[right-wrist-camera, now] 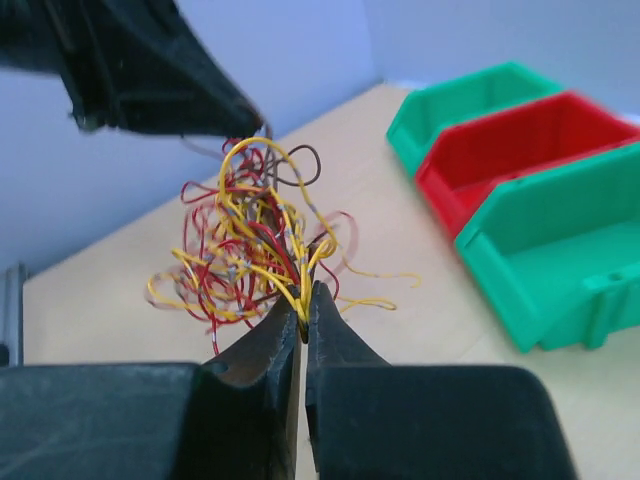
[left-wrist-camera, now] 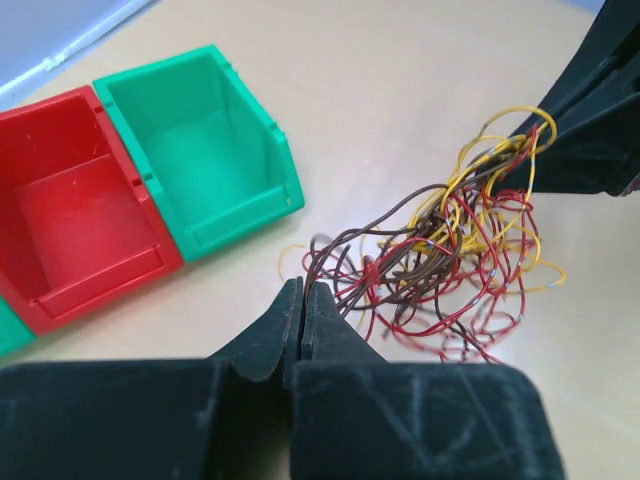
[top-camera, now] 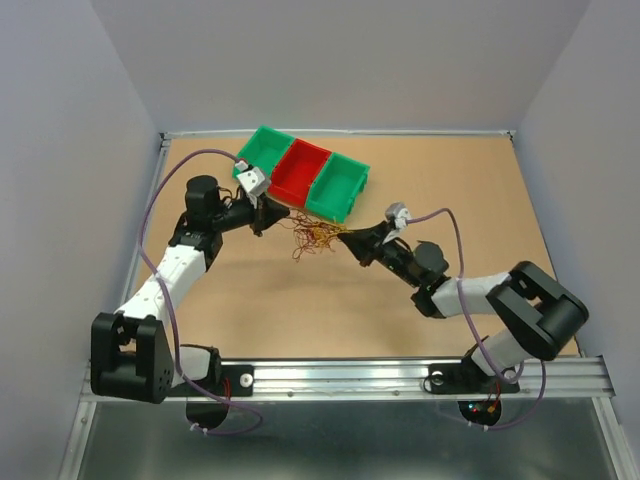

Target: Untangle the cables

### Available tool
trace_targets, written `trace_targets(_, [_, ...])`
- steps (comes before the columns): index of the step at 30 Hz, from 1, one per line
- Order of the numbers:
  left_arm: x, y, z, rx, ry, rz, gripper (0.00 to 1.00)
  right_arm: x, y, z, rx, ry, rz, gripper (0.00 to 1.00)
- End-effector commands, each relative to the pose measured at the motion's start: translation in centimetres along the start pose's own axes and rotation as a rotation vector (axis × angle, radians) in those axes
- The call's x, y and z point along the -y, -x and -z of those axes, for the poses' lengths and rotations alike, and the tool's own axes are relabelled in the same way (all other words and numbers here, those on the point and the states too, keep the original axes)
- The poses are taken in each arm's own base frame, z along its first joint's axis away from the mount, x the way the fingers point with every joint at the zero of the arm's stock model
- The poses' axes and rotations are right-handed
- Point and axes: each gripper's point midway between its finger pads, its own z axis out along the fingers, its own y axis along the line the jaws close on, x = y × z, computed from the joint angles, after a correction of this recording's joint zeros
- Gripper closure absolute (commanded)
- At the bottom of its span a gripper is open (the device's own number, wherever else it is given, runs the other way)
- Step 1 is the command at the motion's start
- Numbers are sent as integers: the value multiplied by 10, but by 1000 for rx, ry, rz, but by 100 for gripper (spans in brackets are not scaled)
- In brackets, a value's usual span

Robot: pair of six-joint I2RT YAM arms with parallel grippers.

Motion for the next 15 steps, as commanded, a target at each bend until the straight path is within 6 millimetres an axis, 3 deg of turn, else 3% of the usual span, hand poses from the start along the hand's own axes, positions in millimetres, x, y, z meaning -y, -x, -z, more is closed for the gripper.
trace_targets(1, [-52,59,41,211,288,-39,100,67,44,50,193,-402,-32,99])
trace_targets(2, [-58,62,52,238,326,-26,100,90,48,67,219,-545,-49,99])
trace_targets(4, [-60,64,59,260,343,-27,100,97,68,89,287,-624,-58,99])
trace_targets(6, [-55,68,63,278,349,-48,100,112,63,115,289,-752,-65,100])
trace_targets(7, [-54,67,63,279,347,-49,100,112,75,126,330,-779,-76,99])
trace_targets(9, [-51,72,65,291,347,-65,100,115,76,144,358,-825,-76,100])
trace_targets(12, [-39,74,62,298,275,-89,100,108,87,157,398,-814,-74,100])
trace_targets(15, [-43,74,65,303,310,-89,100,106,94,166,408,-828,-77,99])
